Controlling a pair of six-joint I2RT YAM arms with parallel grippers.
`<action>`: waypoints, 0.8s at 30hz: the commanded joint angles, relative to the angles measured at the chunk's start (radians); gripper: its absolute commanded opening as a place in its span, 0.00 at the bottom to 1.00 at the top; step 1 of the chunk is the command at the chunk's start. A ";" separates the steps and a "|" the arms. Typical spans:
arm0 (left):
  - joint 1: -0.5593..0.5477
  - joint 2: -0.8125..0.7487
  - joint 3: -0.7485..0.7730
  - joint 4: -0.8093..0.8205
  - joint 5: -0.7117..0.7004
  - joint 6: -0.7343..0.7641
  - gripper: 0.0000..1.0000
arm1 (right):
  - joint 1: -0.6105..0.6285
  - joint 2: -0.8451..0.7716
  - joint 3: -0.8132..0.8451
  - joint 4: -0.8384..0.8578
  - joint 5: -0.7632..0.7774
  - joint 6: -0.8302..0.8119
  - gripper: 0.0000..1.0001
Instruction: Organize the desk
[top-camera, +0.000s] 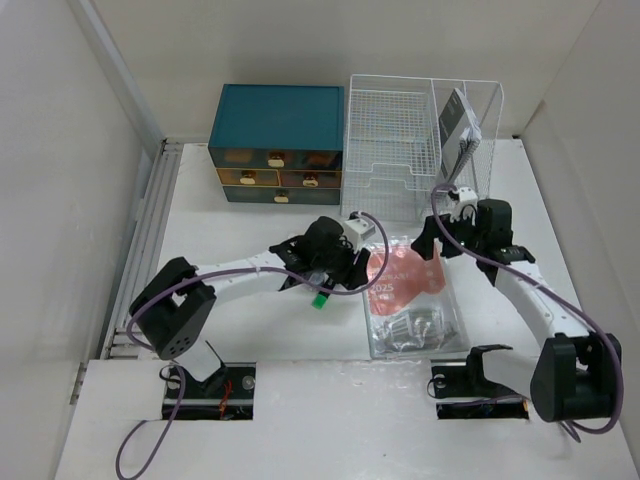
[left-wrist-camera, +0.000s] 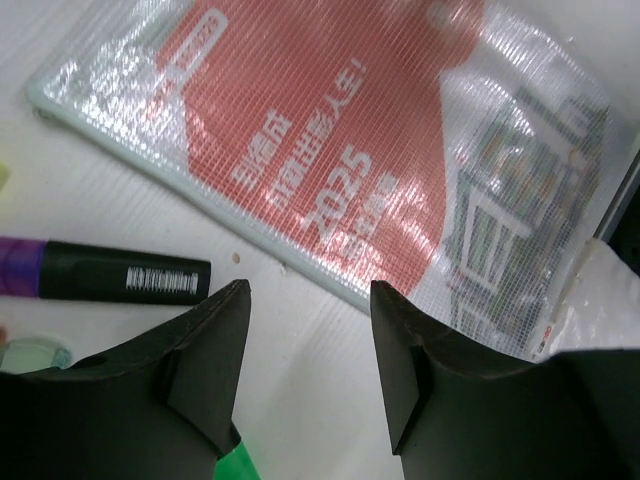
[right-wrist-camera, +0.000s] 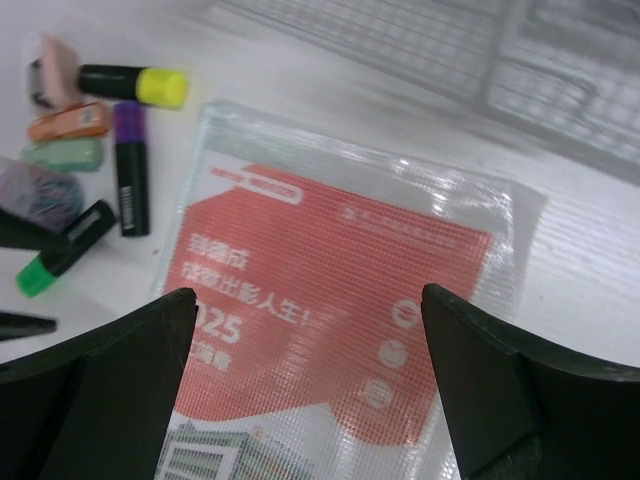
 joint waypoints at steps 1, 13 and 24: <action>-0.003 0.026 0.076 0.058 0.038 -0.009 0.48 | -0.048 0.056 0.007 0.040 0.110 0.093 0.98; -0.003 0.110 0.118 0.067 0.037 -0.018 0.52 | -0.126 0.293 0.048 0.009 0.081 0.133 0.96; -0.003 0.213 0.147 0.038 0.017 -0.037 0.52 | -0.146 0.324 0.048 -0.003 0.072 0.133 0.96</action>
